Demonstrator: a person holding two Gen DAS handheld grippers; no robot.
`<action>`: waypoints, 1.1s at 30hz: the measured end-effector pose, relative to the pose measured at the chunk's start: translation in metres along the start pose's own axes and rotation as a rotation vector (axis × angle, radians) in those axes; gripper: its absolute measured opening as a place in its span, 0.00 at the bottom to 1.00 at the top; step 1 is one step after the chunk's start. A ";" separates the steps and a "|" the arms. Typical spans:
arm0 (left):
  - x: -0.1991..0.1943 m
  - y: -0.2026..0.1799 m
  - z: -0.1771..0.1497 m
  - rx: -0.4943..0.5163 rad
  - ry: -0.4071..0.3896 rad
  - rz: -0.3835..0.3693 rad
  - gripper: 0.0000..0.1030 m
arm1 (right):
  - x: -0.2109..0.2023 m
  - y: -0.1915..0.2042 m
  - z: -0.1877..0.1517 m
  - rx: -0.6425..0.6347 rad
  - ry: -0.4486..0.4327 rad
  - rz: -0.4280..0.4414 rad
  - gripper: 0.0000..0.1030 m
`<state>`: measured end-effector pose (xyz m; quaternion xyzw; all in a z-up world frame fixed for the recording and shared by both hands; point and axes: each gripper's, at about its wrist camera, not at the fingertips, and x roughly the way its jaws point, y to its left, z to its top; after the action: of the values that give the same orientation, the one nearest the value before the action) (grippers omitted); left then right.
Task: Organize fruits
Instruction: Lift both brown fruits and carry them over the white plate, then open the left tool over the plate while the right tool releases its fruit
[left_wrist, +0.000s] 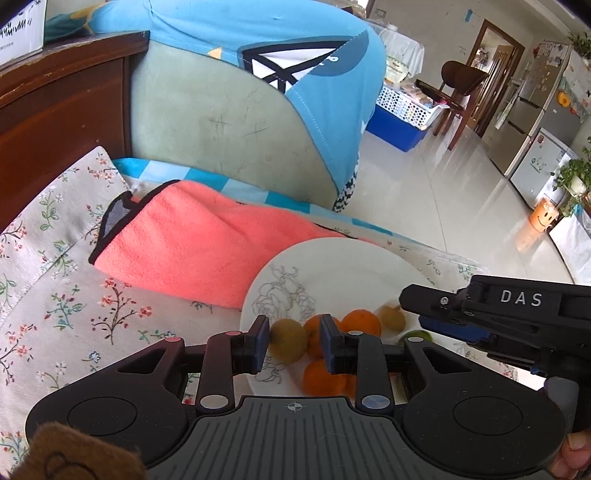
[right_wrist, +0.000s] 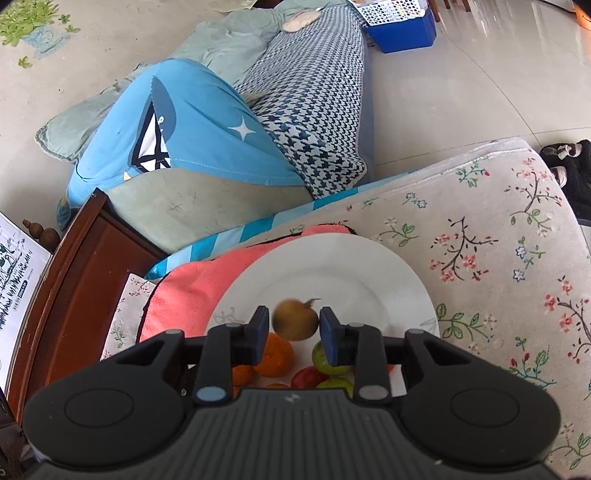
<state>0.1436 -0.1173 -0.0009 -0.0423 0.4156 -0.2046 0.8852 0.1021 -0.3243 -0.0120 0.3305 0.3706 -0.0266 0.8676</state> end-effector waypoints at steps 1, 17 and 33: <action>-0.001 0.000 0.000 -0.003 -0.003 -0.002 0.28 | 0.000 0.000 0.001 0.001 -0.003 0.000 0.31; -0.059 0.016 0.018 -0.074 -0.099 0.078 0.74 | -0.029 0.033 -0.005 -0.135 -0.058 -0.028 0.51; -0.111 0.039 -0.010 -0.127 -0.108 0.136 0.90 | -0.067 0.072 -0.060 -0.315 -0.084 -0.094 0.78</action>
<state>0.0859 -0.0363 0.0630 -0.0809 0.3811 -0.1148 0.9138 0.0372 -0.2462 0.0417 0.1713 0.3487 -0.0222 0.9212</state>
